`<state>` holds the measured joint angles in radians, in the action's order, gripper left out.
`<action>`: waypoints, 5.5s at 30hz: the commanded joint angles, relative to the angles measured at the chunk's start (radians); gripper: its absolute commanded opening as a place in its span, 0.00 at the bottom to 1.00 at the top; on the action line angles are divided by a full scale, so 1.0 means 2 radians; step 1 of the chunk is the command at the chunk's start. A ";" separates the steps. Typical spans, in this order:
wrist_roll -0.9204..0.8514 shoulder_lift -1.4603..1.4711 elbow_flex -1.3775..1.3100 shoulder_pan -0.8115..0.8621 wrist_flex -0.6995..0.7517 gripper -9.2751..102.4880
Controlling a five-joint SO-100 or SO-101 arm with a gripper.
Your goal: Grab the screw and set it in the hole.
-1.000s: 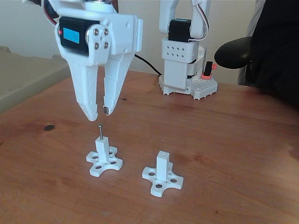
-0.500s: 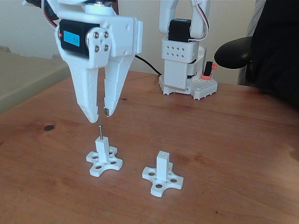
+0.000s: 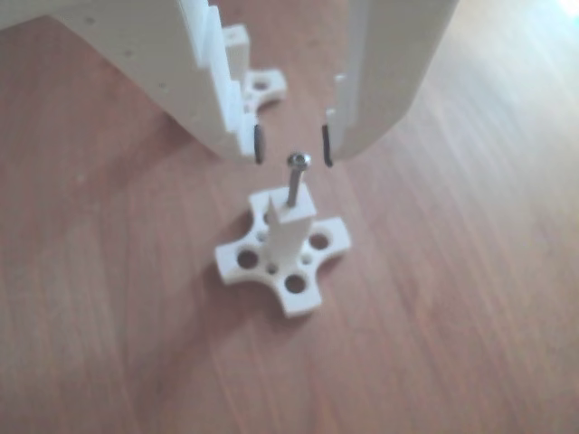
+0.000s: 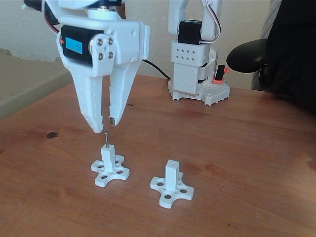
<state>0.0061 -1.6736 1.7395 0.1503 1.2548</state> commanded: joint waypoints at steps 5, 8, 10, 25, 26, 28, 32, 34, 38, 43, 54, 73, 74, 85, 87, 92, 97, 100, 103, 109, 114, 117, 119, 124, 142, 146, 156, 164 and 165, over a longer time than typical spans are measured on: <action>0.001 0.001 -0.051 -0.010 -0.011 0.16; 0.001 0.003 -0.053 -0.010 -0.012 0.16; 0.002 0.005 -0.054 -0.010 -0.012 0.16; 0.002 0.018 -0.062 -0.008 -0.019 0.16; 0.002 0.019 -0.062 -0.007 -0.019 0.16; 0.001 0.020 -0.062 -0.007 -0.018 0.16; 0.000 0.021 -0.061 -0.007 -0.018 0.16; 0.000 0.022 -0.060 -0.007 -0.018 0.16; -0.001 0.025 -0.060 -0.006 -0.019 0.16; -0.002 0.029 -0.058 -0.003 -0.020 0.16; -0.002 0.032 -0.058 -0.002 -0.024 0.15; -0.005 0.033 -0.053 0.002 -0.035 0.09; -0.005 0.033 -0.053 0.001 -0.036 0.09; -0.004 0.033 -0.048 -0.006 -0.041 0.06; -0.004 0.033 -0.048 -0.007 -0.044 0.05; -0.002 0.033 -0.048 -0.009 -0.045 0.05; 0.001 0.033 -0.054 -0.013 -0.046 0.04; -0.002 0.033 -0.059 -0.013 -0.046 0.04; -0.003 0.033 -0.061 -0.013 -0.046 0.04; -0.005 0.031 -0.073 -0.012 -0.040 0.04; -0.006 0.029 -0.081 -0.011 -0.033 0.04; -0.006 0.029 -0.084 -0.010 -0.031 0.04; -0.006 0.028 -0.088 -0.010 -0.028 0.04; -0.007 0.027 -0.094 -0.009 -0.021 0.04; 0.011 -0.008 -0.085 -0.057 -0.002 0.04; 0.016 -0.019 -0.077 -0.071 -0.002 0.04; 0.038 -0.049 -0.061 -0.120 0.005 0.04; 0.051 -0.060 -0.040 -0.147 0.007 0.04; 0.052 -0.060 -0.035 -0.150 0.007 0.04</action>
<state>0.1028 -1.6966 1.6751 -0.1289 1.2671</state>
